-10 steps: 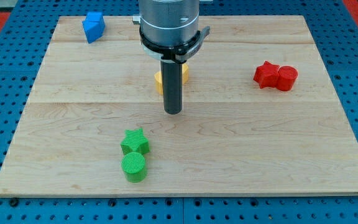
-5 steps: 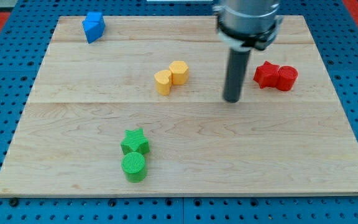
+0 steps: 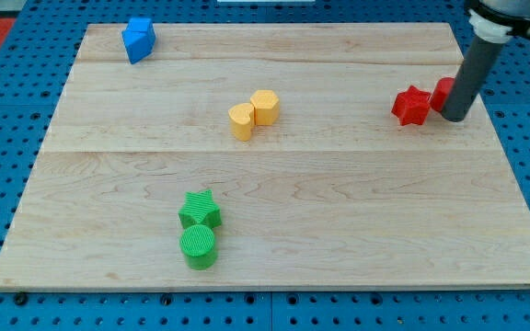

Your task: Move the red star to the bottom left of the blue triangle

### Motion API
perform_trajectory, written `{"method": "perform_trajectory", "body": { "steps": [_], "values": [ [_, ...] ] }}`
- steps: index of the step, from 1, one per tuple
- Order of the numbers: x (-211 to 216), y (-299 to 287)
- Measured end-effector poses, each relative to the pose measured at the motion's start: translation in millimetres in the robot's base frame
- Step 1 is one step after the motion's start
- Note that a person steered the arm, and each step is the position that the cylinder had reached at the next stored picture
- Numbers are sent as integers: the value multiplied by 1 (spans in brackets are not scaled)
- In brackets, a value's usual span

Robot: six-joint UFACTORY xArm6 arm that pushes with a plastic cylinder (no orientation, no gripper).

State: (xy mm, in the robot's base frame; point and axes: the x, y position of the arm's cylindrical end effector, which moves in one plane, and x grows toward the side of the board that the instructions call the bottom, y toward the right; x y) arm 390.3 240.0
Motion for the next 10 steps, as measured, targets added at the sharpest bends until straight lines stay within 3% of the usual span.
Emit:
{"method": "perform_trajectory", "body": {
  "steps": [1, 2, 3, 4, 5, 6, 7, 8, 9, 10],
  "values": [
    [27, 28],
    [-19, 77],
    [-24, 30],
    [-8, 36],
    [-4, -2],
    [-45, -66],
    [-49, -157],
    [-51, -89],
    [-18, -113],
    [-25, -179]
  ]
}}
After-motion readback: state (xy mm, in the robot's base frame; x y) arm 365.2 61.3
